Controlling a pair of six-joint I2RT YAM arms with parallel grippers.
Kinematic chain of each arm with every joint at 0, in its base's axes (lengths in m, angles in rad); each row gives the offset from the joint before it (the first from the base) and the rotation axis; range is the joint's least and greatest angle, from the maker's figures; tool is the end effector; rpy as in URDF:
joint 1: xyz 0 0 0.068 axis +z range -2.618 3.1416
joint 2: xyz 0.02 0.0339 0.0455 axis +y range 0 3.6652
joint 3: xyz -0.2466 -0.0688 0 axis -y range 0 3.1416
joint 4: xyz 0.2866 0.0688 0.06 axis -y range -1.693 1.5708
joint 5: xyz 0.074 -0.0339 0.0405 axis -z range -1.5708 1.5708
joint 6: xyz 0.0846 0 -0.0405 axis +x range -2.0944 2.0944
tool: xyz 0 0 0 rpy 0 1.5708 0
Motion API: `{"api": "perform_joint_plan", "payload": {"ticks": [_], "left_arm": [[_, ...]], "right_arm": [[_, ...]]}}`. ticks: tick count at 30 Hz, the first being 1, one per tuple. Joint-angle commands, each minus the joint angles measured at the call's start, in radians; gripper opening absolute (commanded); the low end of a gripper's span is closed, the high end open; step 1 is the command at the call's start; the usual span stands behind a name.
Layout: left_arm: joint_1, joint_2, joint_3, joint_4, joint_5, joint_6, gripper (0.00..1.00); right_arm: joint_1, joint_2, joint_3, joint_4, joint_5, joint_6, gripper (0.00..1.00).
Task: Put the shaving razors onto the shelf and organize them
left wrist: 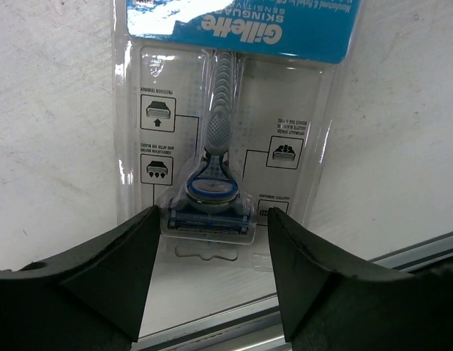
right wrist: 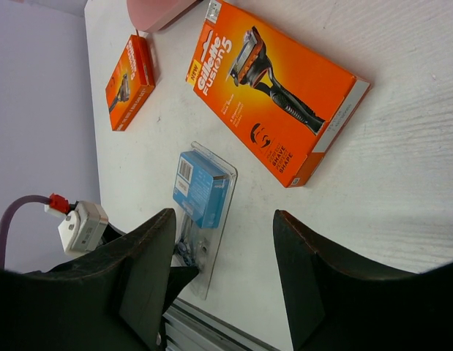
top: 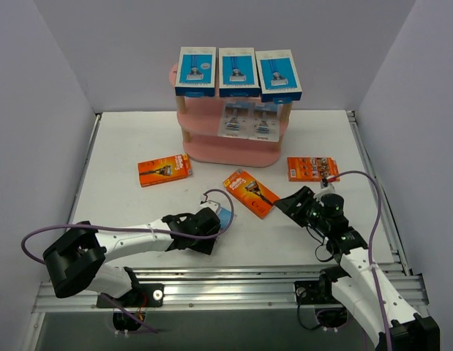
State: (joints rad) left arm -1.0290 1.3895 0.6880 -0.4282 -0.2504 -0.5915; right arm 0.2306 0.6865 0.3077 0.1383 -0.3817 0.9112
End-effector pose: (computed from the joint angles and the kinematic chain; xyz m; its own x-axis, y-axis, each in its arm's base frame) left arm 0.1725 -0.2460 0.0759 -0.8195 0.3140 -0.4793 0.3837 0.9220 -0.0521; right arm 0.2516 0.0914 0.1832 -0.5880 0.6152 -0.5250 -0.1626 0.5460 0.8219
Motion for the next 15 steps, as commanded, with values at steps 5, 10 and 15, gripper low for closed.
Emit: {"api": "perform_joint_plan", "payload": {"ticks": [5,10,15], "left_arm": [[-0.005,0.037,0.041,-0.015,0.014,-0.019,0.64],[-0.005,0.057,0.05,-0.023,0.013,-0.027,0.5],[-0.003,0.065,0.067,-0.053,0.005,-0.071,0.34]], "right_arm": [[0.003,0.001,-0.001,0.024,0.015,-0.025,0.51],[0.001,0.001,-0.001,0.026,0.015,-0.028,0.51],[0.003,-0.001,0.001,0.024,0.014,-0.025,0.51]]}}
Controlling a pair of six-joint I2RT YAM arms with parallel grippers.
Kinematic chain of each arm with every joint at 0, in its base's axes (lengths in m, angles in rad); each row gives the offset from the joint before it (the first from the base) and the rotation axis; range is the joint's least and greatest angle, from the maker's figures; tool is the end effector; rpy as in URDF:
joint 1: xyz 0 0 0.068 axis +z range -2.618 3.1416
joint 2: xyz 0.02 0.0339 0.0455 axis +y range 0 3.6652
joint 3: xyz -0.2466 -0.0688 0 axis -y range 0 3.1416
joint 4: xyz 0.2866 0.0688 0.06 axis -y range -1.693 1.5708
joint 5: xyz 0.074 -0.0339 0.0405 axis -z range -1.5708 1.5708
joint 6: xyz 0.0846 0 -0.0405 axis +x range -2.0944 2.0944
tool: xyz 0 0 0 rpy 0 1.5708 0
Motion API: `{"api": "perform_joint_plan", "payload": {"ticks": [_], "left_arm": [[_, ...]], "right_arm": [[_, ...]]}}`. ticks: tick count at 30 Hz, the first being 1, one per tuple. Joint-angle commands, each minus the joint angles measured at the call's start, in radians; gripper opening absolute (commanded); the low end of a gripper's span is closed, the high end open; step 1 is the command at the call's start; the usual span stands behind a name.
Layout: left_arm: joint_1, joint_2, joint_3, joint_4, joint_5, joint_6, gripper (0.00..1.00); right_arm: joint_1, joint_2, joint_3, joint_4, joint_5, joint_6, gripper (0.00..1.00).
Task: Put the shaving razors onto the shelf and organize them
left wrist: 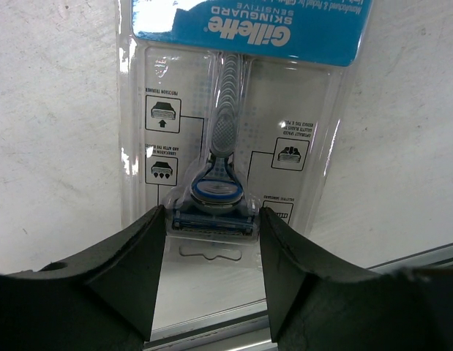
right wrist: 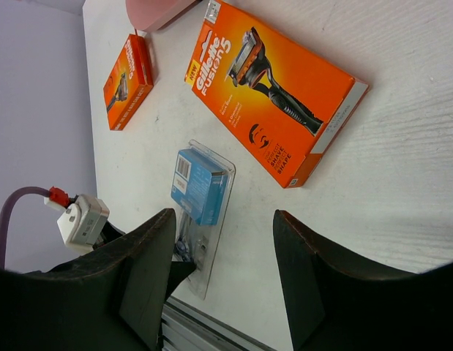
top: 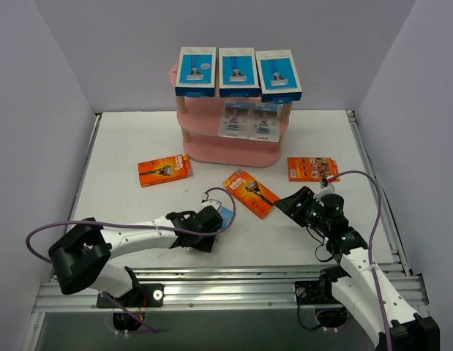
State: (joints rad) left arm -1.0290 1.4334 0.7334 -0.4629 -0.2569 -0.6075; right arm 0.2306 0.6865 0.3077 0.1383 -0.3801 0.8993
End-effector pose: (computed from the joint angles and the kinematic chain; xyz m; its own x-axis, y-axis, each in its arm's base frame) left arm 0.1762 -0.2510 0.0760 -0.8320 0.3118 -0.4588 0.3675 0.9294 -0.0349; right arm 0.2517 0.0913 0.1832 -0.5851 0.6094 -0.5351 -0.1688 0.5538 0.8153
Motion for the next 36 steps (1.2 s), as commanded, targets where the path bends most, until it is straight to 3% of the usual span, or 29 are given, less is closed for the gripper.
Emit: {"api": "perform_joint_plan", "payload": {"ticks": [1,7,13,16,17,20,36], "left_arm": [[-0.002,0.022,0.027,-0.023,0.008,-0.081,0.32],[0.024,0.033,0.08,-0.072,0.021,-0.191,0.11],[0.075,0.053,0.096,-0.062,0.038,-0.264,0.11],[0.112,0.065,0.1,-0.051,0.054,-0.284,0.21],[0.118,0.07,0.104,-0.051,0.061,-0.284,0.35],[0.118,0.094,0.129,-0.051,0.059,-0.269,0.55],[0.107,0.042,0.175,-0.122,0.008,-0.155,0.62]], "right_arm": [[0.001,-0.001,-0.001,0.024,0.01,-0.011,0.51],[0.001,-0.011,-0.001,0.021,0.007,-0.011,0.51],[0.001,-0.024,0.001,0.007,0.009,-0.014,0.51],[0.001,-0.028,0.001,0.003,0.009,-0.016,0.51],[0.001,-0.028,0.001,0.004,0.007,-0.016,0.51],[0.0,-0.027,0.002,0.001,0.009,-0.019,0.51],[-0.01,-0.021,0.001,0.001,0.004,-0.033,0.52]]}}
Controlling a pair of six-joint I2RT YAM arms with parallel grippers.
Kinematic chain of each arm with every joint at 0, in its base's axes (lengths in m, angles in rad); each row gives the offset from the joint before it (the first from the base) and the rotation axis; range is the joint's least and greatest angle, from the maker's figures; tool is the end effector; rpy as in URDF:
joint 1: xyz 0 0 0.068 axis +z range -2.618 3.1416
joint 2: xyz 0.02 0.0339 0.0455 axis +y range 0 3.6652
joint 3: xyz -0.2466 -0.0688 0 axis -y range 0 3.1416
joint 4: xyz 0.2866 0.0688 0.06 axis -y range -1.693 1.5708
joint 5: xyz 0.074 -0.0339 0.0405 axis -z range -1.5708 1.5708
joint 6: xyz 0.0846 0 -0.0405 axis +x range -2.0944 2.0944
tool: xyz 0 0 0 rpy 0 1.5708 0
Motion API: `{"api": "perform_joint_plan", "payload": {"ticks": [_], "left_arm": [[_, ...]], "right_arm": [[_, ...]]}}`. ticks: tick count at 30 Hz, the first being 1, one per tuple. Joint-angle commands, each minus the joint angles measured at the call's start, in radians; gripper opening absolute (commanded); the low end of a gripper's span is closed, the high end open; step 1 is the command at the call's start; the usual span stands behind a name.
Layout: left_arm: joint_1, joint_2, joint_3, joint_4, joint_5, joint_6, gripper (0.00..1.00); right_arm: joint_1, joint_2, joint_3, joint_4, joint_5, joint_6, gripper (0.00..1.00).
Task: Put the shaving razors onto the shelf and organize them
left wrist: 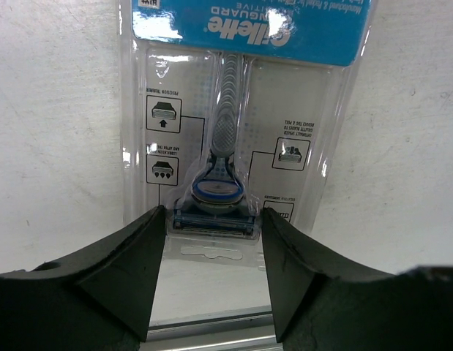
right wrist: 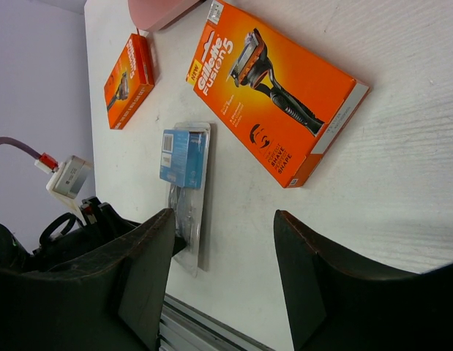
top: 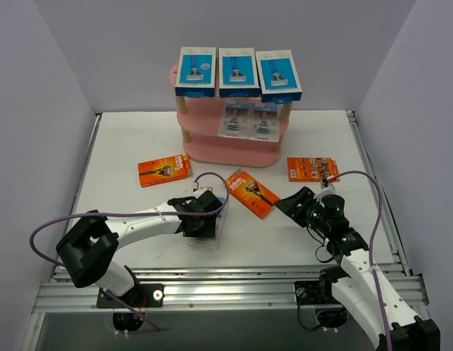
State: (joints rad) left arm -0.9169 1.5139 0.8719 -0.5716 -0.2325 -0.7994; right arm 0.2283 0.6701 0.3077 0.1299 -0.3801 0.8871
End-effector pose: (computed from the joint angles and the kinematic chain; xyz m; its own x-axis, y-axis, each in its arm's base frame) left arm 0.2138 -0.2470 0.0897 -0.9159 0.0482 -0.3985 0.0957 0.9904 -0.1002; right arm 0.2505 0.0904 0.1860 -0.5773 0.6049 -0.5484 -0.1809 0.5602 0.8084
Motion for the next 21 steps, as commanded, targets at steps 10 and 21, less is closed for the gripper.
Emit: {"api": "perform_joint_plan", "payload": {"ticks": [10,21], "left_arm": [[-0.008,-0.04,-0.002,0.039,0.028,0.069,0.67],[-0.011,-0.027,-0.034,0.055,0.025,0.12,0.67]], "right_arm": [[-0.014,-0.012,0.007,-0.009,0.006,-0.028,0.52],[-0.026,-0.01,0.016,-0.021,0.001,-0.037,0.52]]}}
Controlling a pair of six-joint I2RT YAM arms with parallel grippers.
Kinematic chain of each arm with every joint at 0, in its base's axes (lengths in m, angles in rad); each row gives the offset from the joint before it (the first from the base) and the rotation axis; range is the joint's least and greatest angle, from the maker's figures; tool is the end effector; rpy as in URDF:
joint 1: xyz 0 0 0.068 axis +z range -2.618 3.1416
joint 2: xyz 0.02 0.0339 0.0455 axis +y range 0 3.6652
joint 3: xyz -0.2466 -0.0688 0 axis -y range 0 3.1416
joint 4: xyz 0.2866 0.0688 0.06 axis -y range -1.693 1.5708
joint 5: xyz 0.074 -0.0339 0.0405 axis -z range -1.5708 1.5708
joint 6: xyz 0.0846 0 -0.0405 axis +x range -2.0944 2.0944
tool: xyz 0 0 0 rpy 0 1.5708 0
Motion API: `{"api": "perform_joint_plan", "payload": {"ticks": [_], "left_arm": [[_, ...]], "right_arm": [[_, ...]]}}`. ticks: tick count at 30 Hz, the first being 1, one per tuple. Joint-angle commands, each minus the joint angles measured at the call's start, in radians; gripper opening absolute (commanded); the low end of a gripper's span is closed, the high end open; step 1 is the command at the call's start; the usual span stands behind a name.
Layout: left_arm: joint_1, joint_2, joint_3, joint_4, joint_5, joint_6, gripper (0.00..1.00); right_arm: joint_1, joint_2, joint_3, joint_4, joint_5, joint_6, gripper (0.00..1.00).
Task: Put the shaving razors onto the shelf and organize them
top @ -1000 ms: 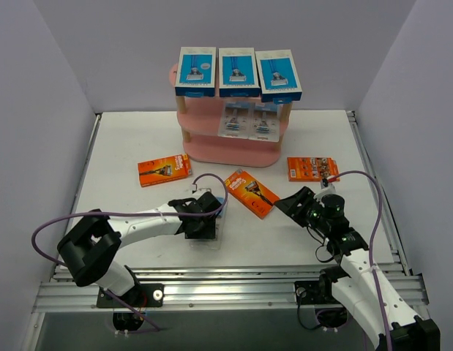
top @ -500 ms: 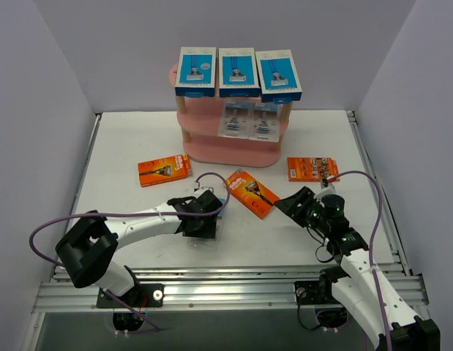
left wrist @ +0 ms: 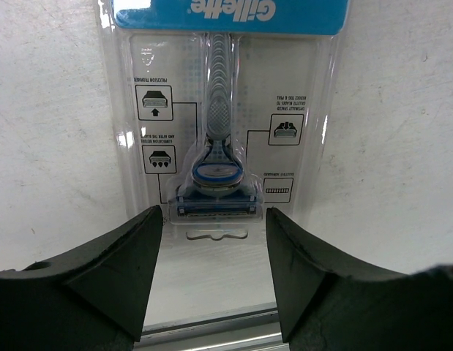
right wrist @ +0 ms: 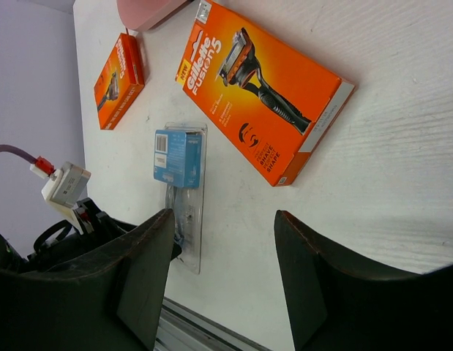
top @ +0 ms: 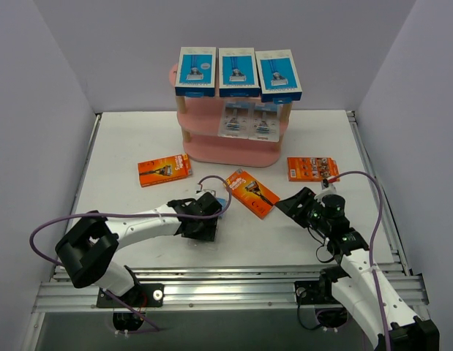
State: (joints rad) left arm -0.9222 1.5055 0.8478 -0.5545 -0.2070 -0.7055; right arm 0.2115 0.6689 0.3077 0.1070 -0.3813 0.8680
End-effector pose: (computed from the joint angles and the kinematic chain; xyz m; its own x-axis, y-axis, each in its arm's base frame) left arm 0.2086 -0.2465 0.0850 -0.9081 0.1475 -0.3920 0.1938 0.9777 -0.0811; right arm 0.2510 0.0861 0.1829 -0.5763 0.6006 -0.5542 -0.1659 0.5780 0.7990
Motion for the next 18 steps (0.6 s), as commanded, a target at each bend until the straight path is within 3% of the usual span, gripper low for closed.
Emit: {"api": "perform_joint_plan", "payload": {"ticks": [1,18], "left_arm": [[-0.006,-0.019,-0.012,0.039,0.001,0.026,0.66],[-0.05,0.012,-0.01,0.065,-0.067,0.011,0.65]], "right_arm": [[-0.009,-0.008,0.018,0.003,0.002,-0.018,0.52],[-0.023,0.006,0.011,0.01,-0.005,-0.03,0.53]]}}
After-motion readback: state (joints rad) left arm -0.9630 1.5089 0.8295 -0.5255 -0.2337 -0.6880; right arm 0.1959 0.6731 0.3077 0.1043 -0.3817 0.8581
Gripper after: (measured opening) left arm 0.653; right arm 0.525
